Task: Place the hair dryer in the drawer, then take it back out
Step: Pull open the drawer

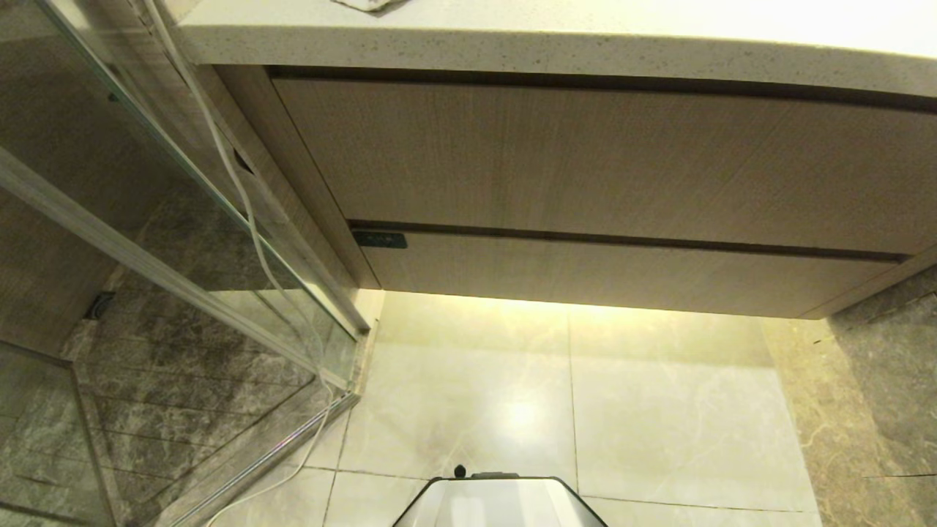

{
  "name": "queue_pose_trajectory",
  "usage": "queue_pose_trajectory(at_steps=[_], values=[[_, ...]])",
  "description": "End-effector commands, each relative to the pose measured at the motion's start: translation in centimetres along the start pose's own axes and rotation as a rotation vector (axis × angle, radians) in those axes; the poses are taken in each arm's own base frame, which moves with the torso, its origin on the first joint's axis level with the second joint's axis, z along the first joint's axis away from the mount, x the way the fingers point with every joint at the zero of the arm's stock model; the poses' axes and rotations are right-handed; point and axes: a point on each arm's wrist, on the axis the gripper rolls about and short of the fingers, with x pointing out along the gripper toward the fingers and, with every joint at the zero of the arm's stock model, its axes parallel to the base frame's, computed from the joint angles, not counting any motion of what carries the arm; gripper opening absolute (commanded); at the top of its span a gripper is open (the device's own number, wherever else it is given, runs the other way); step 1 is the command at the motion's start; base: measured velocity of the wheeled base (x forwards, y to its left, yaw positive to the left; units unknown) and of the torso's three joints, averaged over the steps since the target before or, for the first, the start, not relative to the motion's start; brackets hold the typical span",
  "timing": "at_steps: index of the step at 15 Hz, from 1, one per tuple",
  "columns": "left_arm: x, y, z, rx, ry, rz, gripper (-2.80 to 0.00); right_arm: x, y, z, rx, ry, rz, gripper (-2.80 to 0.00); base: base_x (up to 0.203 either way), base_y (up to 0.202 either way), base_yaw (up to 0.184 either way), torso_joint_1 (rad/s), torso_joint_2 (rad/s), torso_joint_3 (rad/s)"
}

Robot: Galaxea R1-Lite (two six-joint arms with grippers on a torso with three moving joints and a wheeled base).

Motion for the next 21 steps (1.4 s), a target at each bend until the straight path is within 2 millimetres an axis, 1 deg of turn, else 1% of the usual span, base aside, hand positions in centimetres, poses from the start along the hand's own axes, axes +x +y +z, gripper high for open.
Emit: queue_pose_trajectory(at_steps=[1,12,15,16,17,19,20,21], values=[[0.0,0.0,0.0,0.0,0.0,0.0,-2.8,0.0,0.0,0.0,0.0,0.003,0.0,-2.8,0.0,0.0,0.0,0.0,0.0,0.0],[0.0,0.0,0.0,0.0,0.0,0.0,-2.8,0.0,0.0,-0.1,-0.017,0.007,0.007,-2.8,0.0,0.0,0.0,0.0,0.0,0.0],[0.0,0.0,0.0,0.0,-0.001,0.0,-2.8,-0.1,0.0,0.0,0.038,0.022,-0.004,-2.8,0.0,0.0,0.0,0.0,0.0,0.0],[0.0,0.0,0.0,0.0,0.0,0.0,-2.8,-0.2,0.0,0.7,0.057,-0.004,0.006,-2.8,0.0,0.0,0.0,0.0,0.0,0.0],[0.0,0.0,0.0,0.0,0.001,0.0,-2.8,-0.7,0.1,2.2,0.082,-0.04,0.023,-2.8,0.0,0.0,0.0,0.0,0.0,0.0],[0.0,0.0,0.0,0.0,0.0,0.0,-2.8,-1.4,0.3,7.2,0.115,-0.072,0.04,-2.8,0.0,0.0,0.0,0.0,0.0,0.0],[0.0,0.0,0.0,0.0,-0.001,0.0,-2.8,-0.9,0.4,10.1,0.122,-0.049,0.045,-2.8,0.0,0.0,0.0,0.0,0.0,0.0],[0.0,0.0,0.0,0.0,-0.001,0.0,-2.8,0.3,0.5,12.8,0.127,-0.008,0.05,-2.8,0.0,0.0,0.0,0.0,0.0,0.0]])
